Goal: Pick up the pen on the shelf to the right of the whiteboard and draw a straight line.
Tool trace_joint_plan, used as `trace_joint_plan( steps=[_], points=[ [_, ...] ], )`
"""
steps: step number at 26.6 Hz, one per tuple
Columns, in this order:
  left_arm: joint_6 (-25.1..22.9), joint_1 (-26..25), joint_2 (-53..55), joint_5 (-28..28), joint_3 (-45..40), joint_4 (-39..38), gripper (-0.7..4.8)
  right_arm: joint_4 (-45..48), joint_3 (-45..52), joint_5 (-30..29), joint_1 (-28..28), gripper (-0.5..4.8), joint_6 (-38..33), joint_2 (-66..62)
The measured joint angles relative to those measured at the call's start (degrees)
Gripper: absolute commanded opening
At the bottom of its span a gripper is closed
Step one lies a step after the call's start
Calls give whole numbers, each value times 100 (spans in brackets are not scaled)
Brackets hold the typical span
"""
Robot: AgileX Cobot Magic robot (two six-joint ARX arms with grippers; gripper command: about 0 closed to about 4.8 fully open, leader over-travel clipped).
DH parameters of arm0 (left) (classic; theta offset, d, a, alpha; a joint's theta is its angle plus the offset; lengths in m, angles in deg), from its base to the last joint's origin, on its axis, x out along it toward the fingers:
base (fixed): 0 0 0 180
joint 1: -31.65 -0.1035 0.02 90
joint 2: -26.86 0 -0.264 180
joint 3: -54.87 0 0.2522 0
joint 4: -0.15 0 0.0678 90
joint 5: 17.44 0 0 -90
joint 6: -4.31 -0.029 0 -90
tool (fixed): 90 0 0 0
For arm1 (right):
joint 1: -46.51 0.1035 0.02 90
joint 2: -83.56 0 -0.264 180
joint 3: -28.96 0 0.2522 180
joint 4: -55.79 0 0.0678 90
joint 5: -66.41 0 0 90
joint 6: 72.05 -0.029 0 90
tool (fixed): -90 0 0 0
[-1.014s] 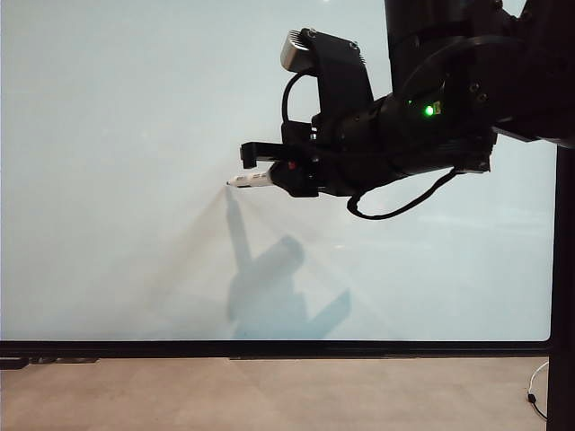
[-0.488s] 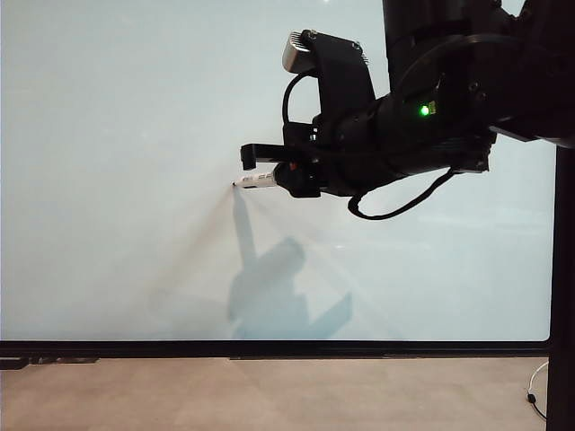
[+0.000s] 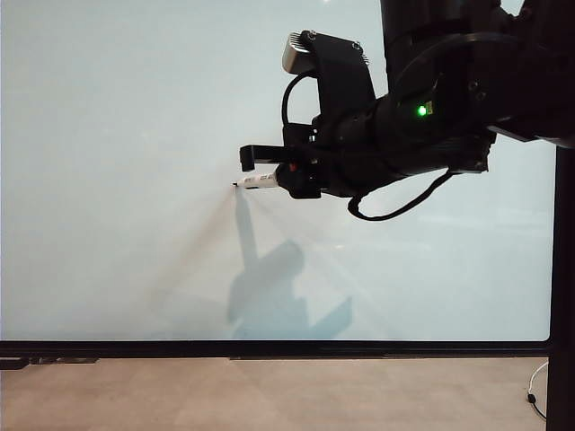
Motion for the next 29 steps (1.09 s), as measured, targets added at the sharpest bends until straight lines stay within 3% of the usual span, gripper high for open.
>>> trace_joint_plan(
  steps=[29],
  points=[
    [0, 0, 2, 0, 0, 0, -5, -186, 129, 372, 20, -5, 179, 229]
  ],
)
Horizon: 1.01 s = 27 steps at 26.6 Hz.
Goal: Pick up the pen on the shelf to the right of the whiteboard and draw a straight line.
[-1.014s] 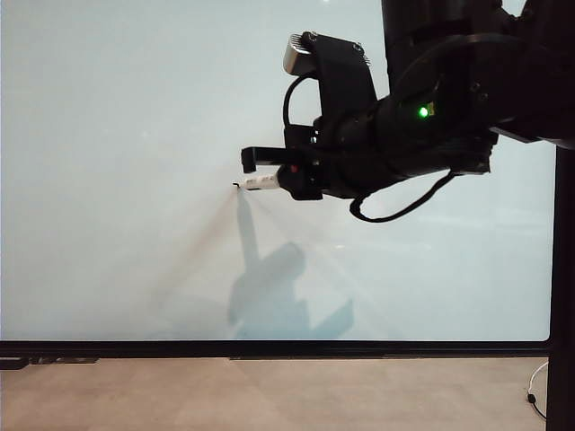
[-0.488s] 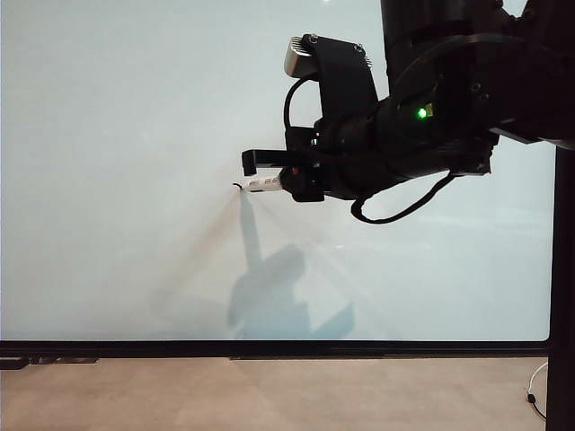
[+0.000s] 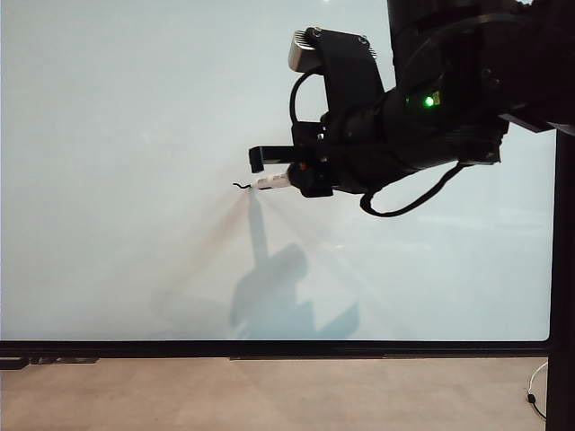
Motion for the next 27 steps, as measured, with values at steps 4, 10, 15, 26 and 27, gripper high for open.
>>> trace_joint_plan(
  steps=[4, 10, 15, 26, 27],
  points=[
    [0, 0, -2, 0, 0, 0, -5, 52, 83, 66, 0, -5, 0, 2],
    [0, 0, 0, 0, 0, -2, -5, 66, 184, 157, -13, -5, 0, 85],
    [0, 0, 0, 0, 0, -42, -5, 109, 345, 299, -24, -5, 0, 219],
    [0, 0, 0, 0, 0, -42, -5, 179, 516, 605, -28, -5, 44, 282],
    [0, 0, -2, 0, 0, -42, -5, 181, 516, 636, -26, -5, 87, 284]
  ],
)
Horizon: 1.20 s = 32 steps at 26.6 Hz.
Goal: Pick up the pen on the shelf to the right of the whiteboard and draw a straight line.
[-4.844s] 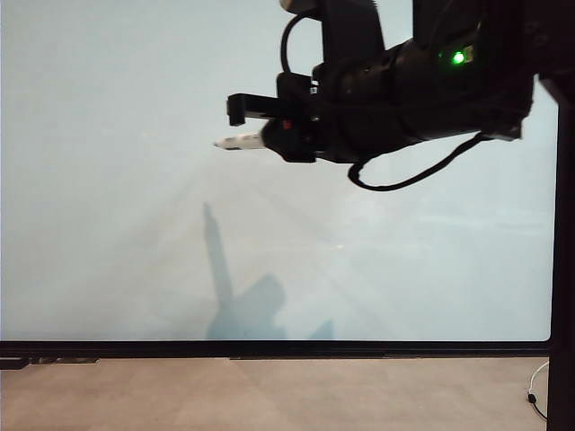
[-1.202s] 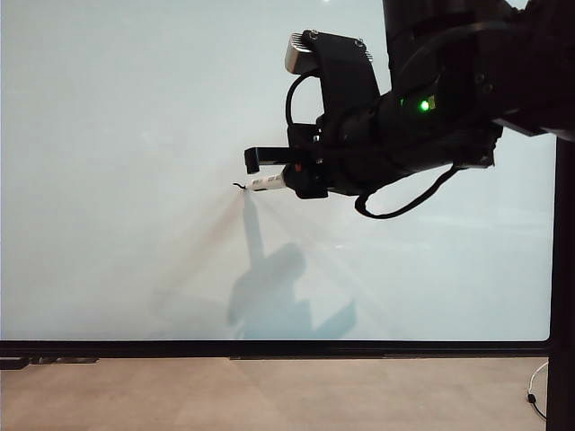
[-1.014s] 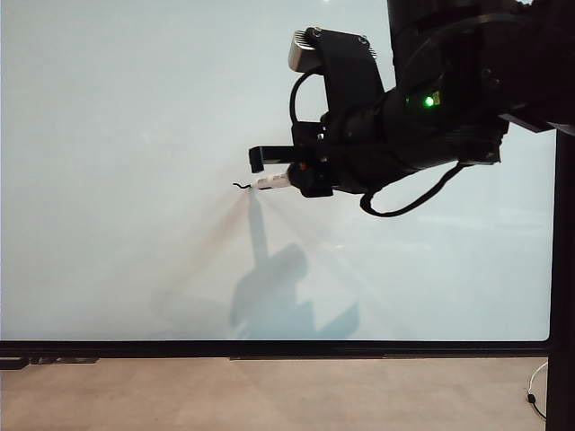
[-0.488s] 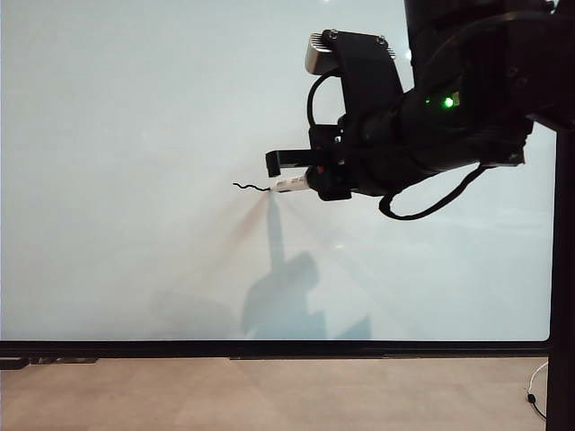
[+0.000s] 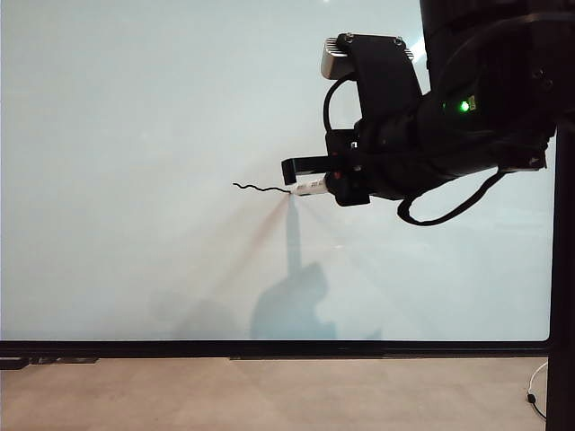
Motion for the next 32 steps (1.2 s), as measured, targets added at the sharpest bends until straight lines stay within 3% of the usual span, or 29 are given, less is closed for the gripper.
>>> trace_joint_plan(
  steps=[32],
  points=[
    [-9, 0, 0, 146, 0, -48, -5, 13, 1248, 1084, -33, -5, 214, 1585]
  ],
)
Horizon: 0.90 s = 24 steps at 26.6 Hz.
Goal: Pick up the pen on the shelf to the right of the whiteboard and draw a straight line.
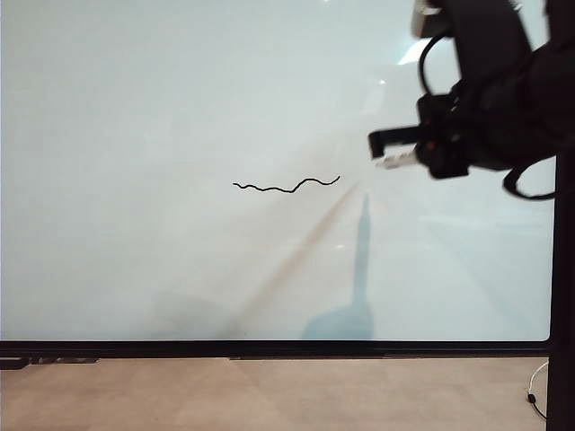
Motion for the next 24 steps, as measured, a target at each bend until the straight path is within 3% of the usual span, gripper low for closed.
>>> trace_joint_plan(
  steps=[3, 8, 19, 24],
  points=[
    [-11, 0, -2, 0, 0, 0, -5, -138, 269, 232, -37, -5, 0, 667],
    [-11, 0, 0, 2, 0, 0, -5, -1759, 503, -59, -372, -5, 9, 2284],
    [-11, 0, 0, 2, 0, 2, -5, -3558, 822, -37, -387, -5, 424, 4892],
    [-76, 0, 0, 2, 0, 0, -5, -4830, 835, -33, -385, -5, 518, 6546]
  ],
)
